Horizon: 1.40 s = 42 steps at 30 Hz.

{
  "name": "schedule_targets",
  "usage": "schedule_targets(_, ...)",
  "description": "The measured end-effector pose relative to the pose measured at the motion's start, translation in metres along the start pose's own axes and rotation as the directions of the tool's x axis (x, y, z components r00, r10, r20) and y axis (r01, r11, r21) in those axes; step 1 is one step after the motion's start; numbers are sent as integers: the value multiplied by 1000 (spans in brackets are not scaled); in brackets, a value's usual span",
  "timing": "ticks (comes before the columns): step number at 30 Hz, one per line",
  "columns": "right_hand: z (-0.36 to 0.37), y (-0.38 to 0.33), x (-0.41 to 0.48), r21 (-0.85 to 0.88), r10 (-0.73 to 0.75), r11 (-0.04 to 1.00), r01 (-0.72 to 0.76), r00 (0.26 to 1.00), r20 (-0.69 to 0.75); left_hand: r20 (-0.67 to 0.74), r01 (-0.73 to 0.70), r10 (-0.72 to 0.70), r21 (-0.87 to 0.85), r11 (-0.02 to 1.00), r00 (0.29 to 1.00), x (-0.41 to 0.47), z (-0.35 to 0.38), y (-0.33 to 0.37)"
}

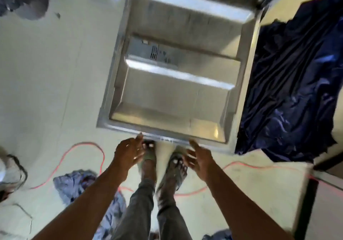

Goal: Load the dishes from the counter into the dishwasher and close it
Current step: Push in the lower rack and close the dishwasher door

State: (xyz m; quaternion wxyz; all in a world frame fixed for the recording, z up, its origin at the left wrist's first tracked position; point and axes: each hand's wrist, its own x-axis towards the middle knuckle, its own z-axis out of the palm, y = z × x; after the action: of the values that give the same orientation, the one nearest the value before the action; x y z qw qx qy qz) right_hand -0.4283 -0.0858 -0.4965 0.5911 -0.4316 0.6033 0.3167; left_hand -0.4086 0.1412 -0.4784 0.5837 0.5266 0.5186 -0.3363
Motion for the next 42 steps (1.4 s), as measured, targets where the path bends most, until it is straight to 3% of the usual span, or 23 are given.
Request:
schedule_targets(4, 4, 32, 39, 237, 33, 971, -43, 998, 48, -30, 88, -95, -183, 979, 995, 29, 21, -45)
schedule_targets(12, 14, 62, 109, 514, -154, 850, 117, 988, 29, 62, -5, 34, -421, 907, 997, 128, 36, -57)
schedule_targets(16, 15, 61, 83, 475, -156, 867, 153, 987, -33, 19, -23, 33, -392, 920, 999, 109, 28, -51)
schedule_targets(21, 16, 47, -8, 459, -211, 847, 267, 963, -170, -102, -126, 92, -398, 909, 990, 19, 26, -21)
schedule_targets(27, 1, 3, -149, 288, -437, 806, 517, 848, -299, 28, -212, 229, -281, 936, 973, -115, 1, 57)
schedule_targets(31, -11, -47, -224, 4, -660, 720, 694, 686, -306, 67, -439, 444, -80, 895, 893, -183, -6, 118)
schedule_targets(33, -15, -71, -250, -307, -786, 615, 726, 529, -322, 93, -597, 591, 72, 799, 801, -205, -1, 144)
schedule_targets(34, -16, -85, -262, -476, -855, 517, 711, 411, -316, 90, -669, 664, 165, 725, 742, -215, 4, 159)
schedule_targets(37, -16, -129, -285, -815, -989, 59, 577, -75, -125, 36, -780, 851, 420, 464, 525, -235, 19, 200)
schedule_targets(38, -14, -148, -288, -853, -981, -65, 518, -189, -40, 15, -794, 904, 484, 368, 428, -239, 25, 217)
schedule_targets(39, -10, -167, -289, -877, -967, -163, 453, -248, 52, -2, -782, 947, 563, 266, 320, -242, 29, 234)
schedule_targets(42, 1, -223, -286, -910, -924, -321, 263, -298, 239, 6, -634, 998, 772, 35, 63, -245, 36, 284)
